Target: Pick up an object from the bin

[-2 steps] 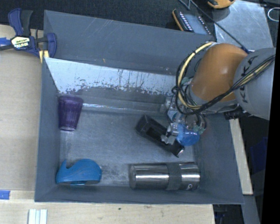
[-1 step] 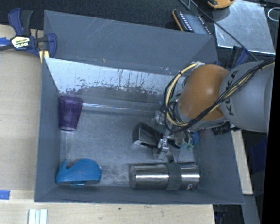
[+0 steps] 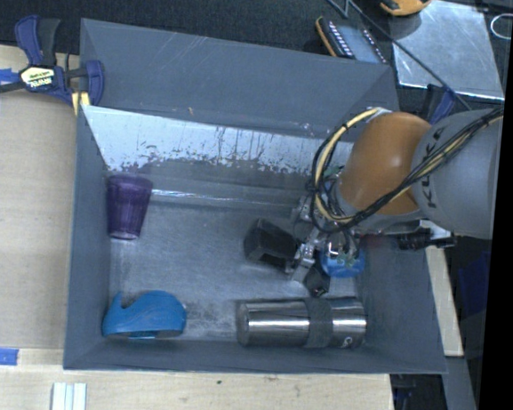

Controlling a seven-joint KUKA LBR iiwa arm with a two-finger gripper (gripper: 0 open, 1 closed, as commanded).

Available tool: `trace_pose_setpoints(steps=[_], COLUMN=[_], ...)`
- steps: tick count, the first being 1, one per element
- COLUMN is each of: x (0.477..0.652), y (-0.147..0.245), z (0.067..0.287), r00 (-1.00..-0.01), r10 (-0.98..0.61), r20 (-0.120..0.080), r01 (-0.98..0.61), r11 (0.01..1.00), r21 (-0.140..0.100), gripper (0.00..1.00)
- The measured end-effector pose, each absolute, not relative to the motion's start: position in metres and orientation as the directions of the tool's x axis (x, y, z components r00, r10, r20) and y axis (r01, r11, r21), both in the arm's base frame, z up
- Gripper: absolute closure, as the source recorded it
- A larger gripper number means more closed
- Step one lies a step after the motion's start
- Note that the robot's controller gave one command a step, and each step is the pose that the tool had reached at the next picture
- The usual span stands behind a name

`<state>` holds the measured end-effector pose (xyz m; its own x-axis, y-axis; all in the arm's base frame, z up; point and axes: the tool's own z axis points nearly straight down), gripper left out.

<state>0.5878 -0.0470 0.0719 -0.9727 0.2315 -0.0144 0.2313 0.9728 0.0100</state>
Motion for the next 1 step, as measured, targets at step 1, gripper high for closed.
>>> trace_pose_setpoints(steps=[1], x=[0.5838], y=[-0.0341], z=[0.0721], r00=[-0.997], r10=[0.082], r20=[-0.011], r01=[0.082], r11=[0.997], r21=[-0.002], gripper=[1.00])
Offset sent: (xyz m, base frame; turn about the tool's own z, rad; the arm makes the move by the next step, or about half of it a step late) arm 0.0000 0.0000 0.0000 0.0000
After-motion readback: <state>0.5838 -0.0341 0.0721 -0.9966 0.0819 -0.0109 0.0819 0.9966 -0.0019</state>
